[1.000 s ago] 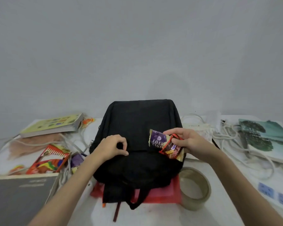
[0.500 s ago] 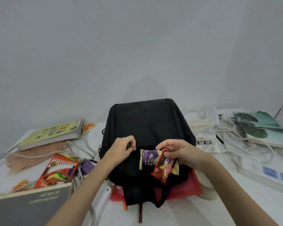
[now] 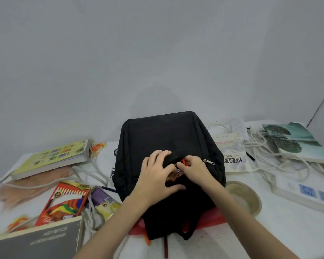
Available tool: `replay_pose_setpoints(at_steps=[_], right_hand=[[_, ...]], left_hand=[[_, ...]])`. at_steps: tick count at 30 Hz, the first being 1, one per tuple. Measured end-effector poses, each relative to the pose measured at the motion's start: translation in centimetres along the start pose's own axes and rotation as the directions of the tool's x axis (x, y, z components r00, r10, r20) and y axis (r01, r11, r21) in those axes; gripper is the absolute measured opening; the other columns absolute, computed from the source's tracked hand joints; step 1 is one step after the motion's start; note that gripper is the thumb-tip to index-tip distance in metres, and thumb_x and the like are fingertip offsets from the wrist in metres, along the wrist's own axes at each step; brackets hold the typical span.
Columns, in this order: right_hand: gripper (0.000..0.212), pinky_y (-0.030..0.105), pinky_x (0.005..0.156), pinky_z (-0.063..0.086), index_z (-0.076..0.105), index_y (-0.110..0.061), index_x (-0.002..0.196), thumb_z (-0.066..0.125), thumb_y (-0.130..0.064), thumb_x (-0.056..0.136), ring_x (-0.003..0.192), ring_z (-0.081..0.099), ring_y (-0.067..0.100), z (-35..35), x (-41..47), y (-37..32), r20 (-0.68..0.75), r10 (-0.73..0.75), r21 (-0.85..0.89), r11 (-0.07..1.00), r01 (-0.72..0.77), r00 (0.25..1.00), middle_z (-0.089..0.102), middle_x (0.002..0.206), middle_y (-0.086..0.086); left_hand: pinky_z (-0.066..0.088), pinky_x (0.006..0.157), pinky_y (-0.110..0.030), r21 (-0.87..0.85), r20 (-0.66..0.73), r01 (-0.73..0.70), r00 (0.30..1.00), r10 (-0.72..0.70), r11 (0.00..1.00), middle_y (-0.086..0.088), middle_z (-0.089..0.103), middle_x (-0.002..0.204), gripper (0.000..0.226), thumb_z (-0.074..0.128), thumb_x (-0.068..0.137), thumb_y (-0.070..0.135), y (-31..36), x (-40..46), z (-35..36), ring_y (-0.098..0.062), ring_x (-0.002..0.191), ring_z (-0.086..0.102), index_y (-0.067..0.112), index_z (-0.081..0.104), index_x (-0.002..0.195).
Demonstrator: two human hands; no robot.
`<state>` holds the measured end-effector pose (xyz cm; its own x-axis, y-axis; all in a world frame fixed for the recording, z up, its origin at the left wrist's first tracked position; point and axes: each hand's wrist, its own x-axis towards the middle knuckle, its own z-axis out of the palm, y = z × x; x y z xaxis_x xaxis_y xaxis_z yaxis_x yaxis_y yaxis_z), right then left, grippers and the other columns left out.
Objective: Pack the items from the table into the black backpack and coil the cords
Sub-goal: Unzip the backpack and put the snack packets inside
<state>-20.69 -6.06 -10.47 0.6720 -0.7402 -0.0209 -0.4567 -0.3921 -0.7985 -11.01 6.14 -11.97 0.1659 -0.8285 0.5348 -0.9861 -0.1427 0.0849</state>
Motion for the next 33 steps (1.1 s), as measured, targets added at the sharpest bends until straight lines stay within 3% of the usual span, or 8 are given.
replay_pose_setpoints(at_steps=[4,9,14,18,23,28,31,33], right_hand=[[0.018,0.023,0.078,0.044,0.073,-0.009,0.093,0.057,-0.014,0.089,0.079,0.061,0.012,-3.2,-0.9,0.1,-0.034,-0.043,-0.117,0.992,0.038,0.999,0.068,0.083,0.003],[0.022,0.028,0.064,0.051,0.067,-0.023,0.075,0.057,-0.007,0.086,0.07,0.062,0.016,-6.5,-0.8,1.9,-0.253,0.031,0.215,0.976,0.024,0.967,0.066,0.076,-0.001],[0.032,0.038,0.09,0.042,0.057,-0.007,0.115,0.059,-0.016,0.084,0.107,0.054,0.03,-10.1,0.4,7.2,-0.561,0.127,-0.027,0.985,-0.171,0.818,0.058,0.115,0.011],[0.062,0.041,0.089,0.041,0.038,0.004,0.131,0.061,-0.034,0.087,0.115,0.05,0.037,-11.8,1.4,9.9,-0.412,0.301,-0.053,0.934,-0.352,0.86,0.051,0.127,0.023],[0.051,0.039,0.071,0.047,0.056,0.005,0.097,0.061,-0.045,0.086,0.093,0.059,0.035,-12.1,3.1,10.4,-0.224,0.324,-0.212,0.904,-0.37,0.919,0.062,0.098,0.02],[0.032,0.026,0.051,0.035,0.038,-0.015,0.061,0.056,-0.018,0.087,0.057,0.042,0.015,-15.5,5.0,9.9,-0.211,0.284,-0.25,0.909,-0.333,0.935,0.042,0.063,0.001],[0.012,0.034,0.066,0.047,0.056,-0.002,0.085,0.052,-0.013,0.088,0.074,0.056,0.026,-19.3,6.0,9.3,-0.329,0.197,-0.153,0.954,-0.258,0.923,0.057,0.084,0.012],[0.026,0.043,0.084,0.048,0.058,0.002,0.11,0.052,-0.012,0.089,0.097,0.058,0.036,-22.2,6.4,9.5,-0.479,0.162,-0.027,0.98,-0.199,0.863,0.059,0.104,0.015]], left_hand=[[0.047,0.082,-0.05,0.047,0.133,-0.054,0.99,0.048,0.997,-0.012,0.055,0.131,0.037,0.075,0.06,0.055,-0.9,1.0,2.1,-0.038,0.118,0.052,0.022,0.066,0.075],[0.046,0.057,-0.034,-0.19,-0.025,0.017,0.999,-0.023,0.982,-0.005,0.057,0.096,0.038,0.066,0.073,0.04,0.3,2.7,3.6,-0.024,0.08,0.056,0.018,0.036,0.083],[0.03,0.046,-0.024,-0.125,-0.032,0.215,0.975,-0.22,0.969,-0.002,0.049,0.08,0.039,0.066,0.061,-0.013,-0.7,3.7,4.9,-0.019,0.065,0.045,0.013,0.045,0.08],[0.034,0.075,-0.025,0.123,0.242,0.223,0.938,-0.247,0.967,0.004,0.052,0.104,0.021,0.057,0.08,0.004,0.2,5.2,3.9,-0.018,0.095,0.045,0.022,0.052,0.089],[0.03,0.1,-0.035,0.085,0.717,0.336,0.633,-0.292,0.938,0.001,0.046,0.126,0.036,0.057,0.087,0.032,0.7,7.4,1.8,-0.023,0.12,0.037,0.026,0.054,0.122],[0.029,0.102,-0.039,-0.043,0.518,0.377,0.801,-0.302,0.925,0.004,0.05,0.127,0.027,0.047,0.095,0.033,2.8,9.9,1.6,-0.021,0.121,0.04,0.027,0.054,0.121],[0.032,0.103,-0.039,-0.192,0.417,0.427,0.851,-0.321,0.884,0.007,0.051,0.121,0.029,0.046,0.094,0.044,4.3,10.9,2.7,-0.017,0.117,0.043,0.026,0.057,0.114],[0.033,0.104,-0.04,-0.266,0.37,0.43,0.872,-0.32,0.863,0.01,0.052,0.119,0.028,0.048,0.093,0.045,5.1,11.5,3.6,-0.015,0.116,0.043,0.027,0.059,0.111]])
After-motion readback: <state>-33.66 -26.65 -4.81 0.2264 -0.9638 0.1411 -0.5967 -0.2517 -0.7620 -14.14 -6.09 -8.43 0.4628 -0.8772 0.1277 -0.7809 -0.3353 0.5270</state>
